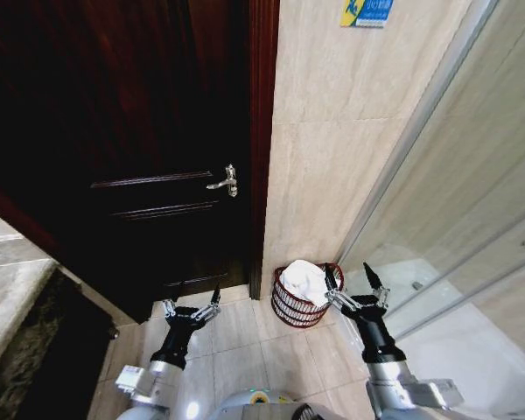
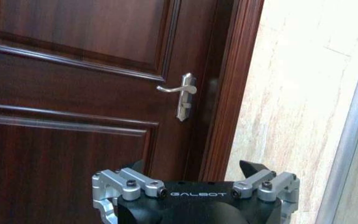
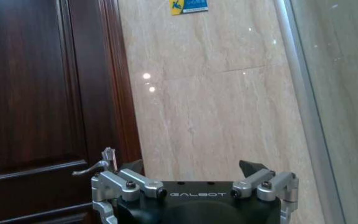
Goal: Discard the used towel into the hamper.
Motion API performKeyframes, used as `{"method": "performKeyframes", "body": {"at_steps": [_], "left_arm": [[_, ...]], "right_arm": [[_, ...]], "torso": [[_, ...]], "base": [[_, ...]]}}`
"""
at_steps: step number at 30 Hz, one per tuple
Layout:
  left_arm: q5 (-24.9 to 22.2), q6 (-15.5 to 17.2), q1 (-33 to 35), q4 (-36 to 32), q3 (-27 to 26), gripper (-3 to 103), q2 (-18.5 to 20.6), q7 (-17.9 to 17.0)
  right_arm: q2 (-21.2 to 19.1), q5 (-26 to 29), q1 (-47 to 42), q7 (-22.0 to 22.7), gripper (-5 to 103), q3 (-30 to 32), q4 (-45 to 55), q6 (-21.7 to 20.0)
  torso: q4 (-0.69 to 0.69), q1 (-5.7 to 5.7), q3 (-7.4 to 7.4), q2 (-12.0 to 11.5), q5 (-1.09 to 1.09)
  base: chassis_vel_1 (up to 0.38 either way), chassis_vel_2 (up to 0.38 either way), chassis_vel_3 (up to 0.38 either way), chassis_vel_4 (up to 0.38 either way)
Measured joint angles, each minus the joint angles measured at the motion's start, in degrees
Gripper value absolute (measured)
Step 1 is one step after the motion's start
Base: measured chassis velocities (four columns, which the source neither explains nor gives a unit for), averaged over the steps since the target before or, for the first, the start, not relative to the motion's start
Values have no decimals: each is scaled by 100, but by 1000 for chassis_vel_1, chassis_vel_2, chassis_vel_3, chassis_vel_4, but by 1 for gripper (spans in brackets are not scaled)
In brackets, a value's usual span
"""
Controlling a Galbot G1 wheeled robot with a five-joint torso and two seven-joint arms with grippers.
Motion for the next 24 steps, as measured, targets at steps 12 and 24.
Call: {"method": "performKeyframes", "body": {"at_steps": [12, 24], "left_arm": [[0, 0, 0, 0, 0, 100, 0, 0], [0, 0, 0, 0, 0, 100, 0, 0]], "right_arm": [[5, -1, 8, 11, 100, 2, 0, -10], [6, -4, 11, 15, 100, 3, -2, -10]], "torso": [[0, 0, 0, 0, 0], [0, 0, 0, 0, 0]], "base": [[0, 0, 0, 0], [0, 0, 0, 0]]}}
